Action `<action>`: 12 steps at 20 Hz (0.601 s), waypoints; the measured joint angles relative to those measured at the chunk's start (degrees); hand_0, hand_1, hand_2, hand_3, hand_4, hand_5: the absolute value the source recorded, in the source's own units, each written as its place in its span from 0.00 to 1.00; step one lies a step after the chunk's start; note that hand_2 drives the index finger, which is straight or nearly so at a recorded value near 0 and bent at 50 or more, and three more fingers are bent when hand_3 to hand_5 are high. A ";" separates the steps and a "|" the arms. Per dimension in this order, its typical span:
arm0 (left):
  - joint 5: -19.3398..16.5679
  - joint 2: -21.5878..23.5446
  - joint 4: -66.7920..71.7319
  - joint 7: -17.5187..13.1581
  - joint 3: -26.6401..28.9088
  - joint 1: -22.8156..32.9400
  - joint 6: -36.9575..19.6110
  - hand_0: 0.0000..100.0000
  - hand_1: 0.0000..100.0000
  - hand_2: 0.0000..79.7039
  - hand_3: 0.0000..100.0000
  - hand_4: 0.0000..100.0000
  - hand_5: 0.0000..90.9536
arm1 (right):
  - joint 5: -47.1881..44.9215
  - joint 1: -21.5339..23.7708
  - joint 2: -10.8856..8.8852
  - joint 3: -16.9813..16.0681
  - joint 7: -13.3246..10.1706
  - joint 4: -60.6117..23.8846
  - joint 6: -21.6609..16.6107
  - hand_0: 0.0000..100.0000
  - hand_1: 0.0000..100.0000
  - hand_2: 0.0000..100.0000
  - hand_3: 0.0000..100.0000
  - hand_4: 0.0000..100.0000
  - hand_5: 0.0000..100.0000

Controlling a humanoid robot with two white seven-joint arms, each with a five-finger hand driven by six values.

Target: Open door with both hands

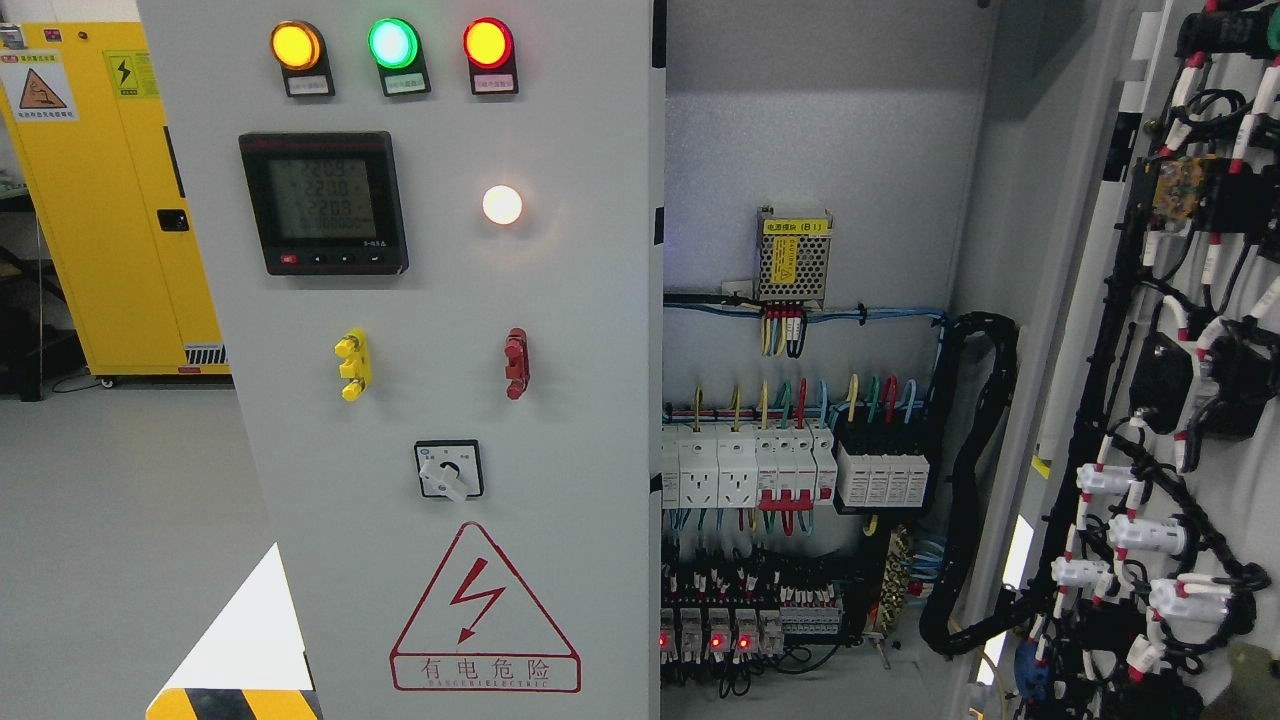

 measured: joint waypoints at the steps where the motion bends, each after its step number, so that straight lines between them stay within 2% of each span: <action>1: -0.36 -0.14 1.19 0.05 -0.08 0.04 -0.23 0.12 0.56 0.00 0.00 0.00 0.00 | 0.00 0.00 0.00 0.00 0.00 0.00 0.00 0.00 0.50 0.04 0.00 0.00 0.00; 12: -2.13 -0.94 9.17 0.60 -0.74 0.54 -1.96 0.12 0.56 0.00 0.00 0.00 0.00 | -0.02 1.57 -0.09 0.00 0.00 -0.15 -0.10 0.00 0.50 0.04 0.00 0.00 0.00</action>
